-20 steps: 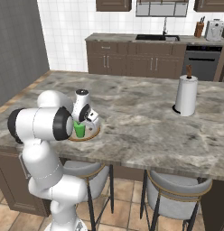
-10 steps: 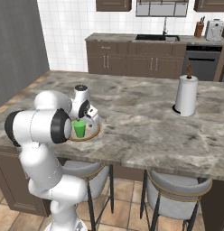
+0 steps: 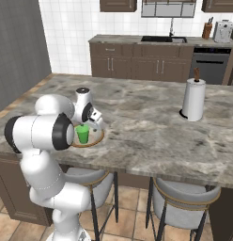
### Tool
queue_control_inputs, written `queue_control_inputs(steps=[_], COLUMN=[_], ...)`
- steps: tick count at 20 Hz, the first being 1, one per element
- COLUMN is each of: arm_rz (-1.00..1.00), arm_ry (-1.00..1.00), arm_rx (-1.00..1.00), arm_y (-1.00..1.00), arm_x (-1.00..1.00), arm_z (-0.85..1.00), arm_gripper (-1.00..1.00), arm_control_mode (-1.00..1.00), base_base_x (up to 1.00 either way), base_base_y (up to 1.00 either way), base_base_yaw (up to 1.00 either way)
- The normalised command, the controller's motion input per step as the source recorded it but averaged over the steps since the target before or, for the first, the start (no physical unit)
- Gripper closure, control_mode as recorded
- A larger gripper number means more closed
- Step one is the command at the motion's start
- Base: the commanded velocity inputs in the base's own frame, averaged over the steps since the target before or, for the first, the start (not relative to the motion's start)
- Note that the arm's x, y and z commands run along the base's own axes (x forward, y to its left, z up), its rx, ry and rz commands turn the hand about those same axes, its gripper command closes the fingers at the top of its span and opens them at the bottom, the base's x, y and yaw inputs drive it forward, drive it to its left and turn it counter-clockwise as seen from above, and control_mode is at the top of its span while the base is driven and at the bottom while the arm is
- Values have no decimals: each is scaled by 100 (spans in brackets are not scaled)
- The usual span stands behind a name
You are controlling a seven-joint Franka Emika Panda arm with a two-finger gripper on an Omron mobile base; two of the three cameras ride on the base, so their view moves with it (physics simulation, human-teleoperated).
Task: Place the cup inside the bowl on the dining table and move the bowl to any counter.
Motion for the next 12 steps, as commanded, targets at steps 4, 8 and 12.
queue_control_inputs(steps=[4, 8, 12], arm_rz=[3, 6, 7], arm_ry=[0, 0, -4], arm_rx=[-2, 0, 0], arm_y=[-13, -6, -8], arm_x=[-4, 0, -1], arm_z=[0, 2, 10], arm_gripper=[-100, -100, -100], arm_control_mode=[-100, -100, -100], base_base_x=[0, 0, 0], base_base_y=[0, 0, 0], base_base_yaw=[0, 0, 0])
